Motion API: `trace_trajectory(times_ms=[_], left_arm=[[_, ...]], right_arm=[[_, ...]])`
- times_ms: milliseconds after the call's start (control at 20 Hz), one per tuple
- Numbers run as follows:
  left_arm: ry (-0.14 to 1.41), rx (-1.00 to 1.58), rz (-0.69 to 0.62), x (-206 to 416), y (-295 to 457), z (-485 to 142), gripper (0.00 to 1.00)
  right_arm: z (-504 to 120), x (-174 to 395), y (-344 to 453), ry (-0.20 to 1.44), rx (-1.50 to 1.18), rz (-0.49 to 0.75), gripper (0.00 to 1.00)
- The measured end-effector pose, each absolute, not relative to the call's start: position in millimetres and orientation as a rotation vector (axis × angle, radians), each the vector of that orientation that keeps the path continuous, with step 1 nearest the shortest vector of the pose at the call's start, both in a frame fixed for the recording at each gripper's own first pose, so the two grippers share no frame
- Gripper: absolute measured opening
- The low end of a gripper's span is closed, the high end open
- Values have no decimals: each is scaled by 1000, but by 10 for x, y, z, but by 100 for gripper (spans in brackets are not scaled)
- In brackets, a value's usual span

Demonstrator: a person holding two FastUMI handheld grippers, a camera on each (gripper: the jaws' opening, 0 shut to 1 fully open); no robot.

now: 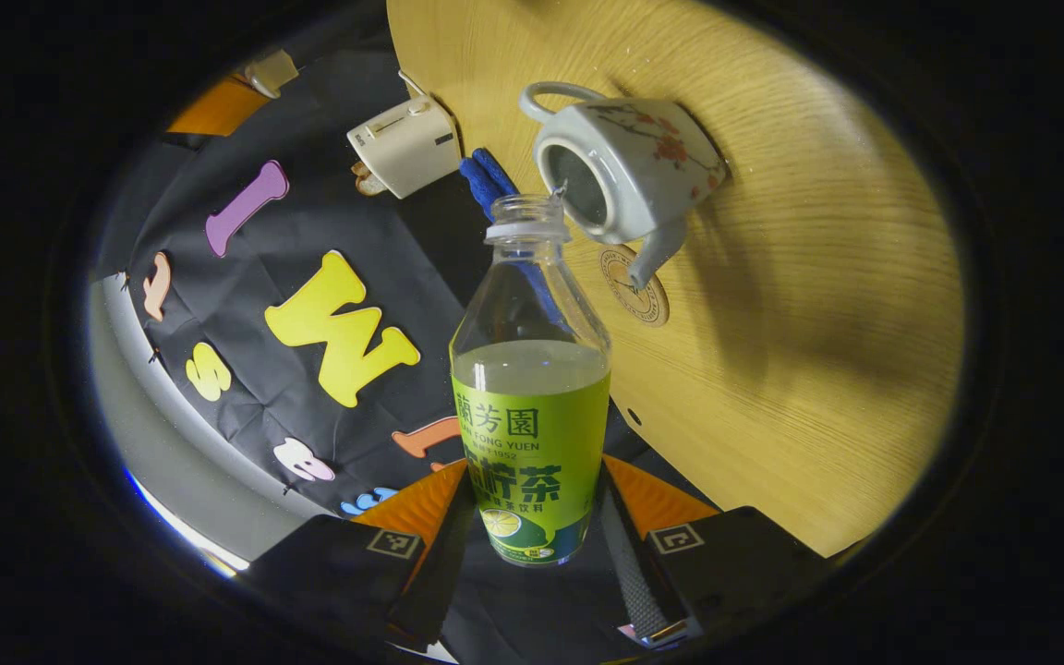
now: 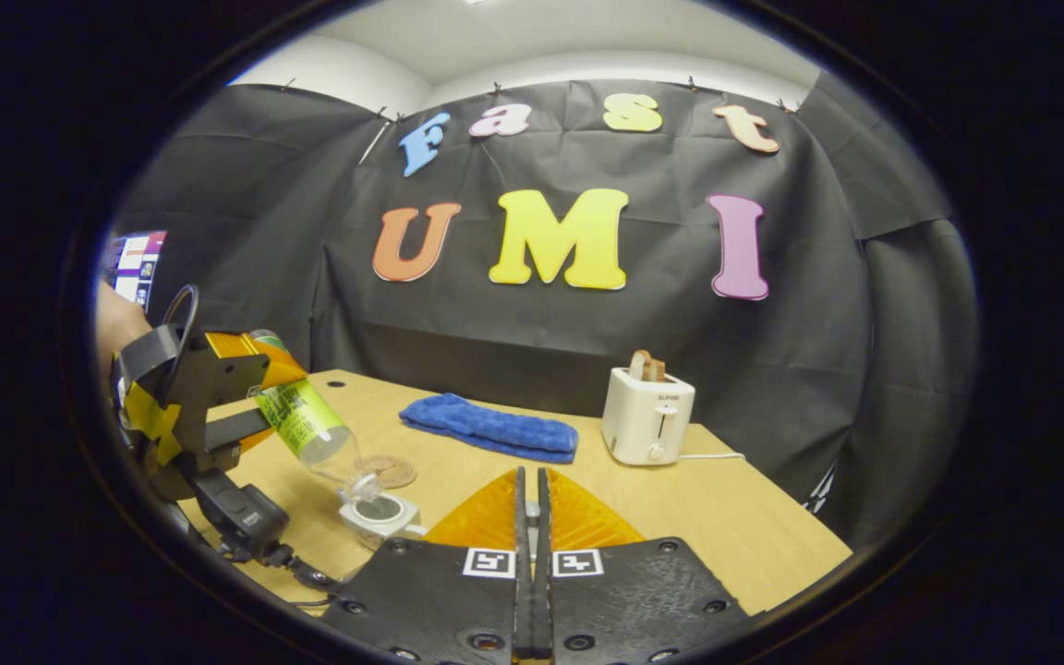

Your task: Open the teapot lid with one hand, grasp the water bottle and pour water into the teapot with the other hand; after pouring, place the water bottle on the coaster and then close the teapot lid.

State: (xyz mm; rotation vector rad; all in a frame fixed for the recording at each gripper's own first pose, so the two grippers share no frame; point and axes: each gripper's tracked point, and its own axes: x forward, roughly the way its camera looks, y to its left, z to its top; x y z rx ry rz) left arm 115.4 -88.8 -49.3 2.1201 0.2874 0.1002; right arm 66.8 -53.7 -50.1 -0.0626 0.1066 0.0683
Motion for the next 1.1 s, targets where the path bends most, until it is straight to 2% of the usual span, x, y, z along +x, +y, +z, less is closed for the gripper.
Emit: trace_trajectory(times_ms=[1100], left_arm=[[238, 2263, 167, 1203, -1007, -236, 75]], right_arm=[[-435, 647, -611, 77, -69, 57, 0]])
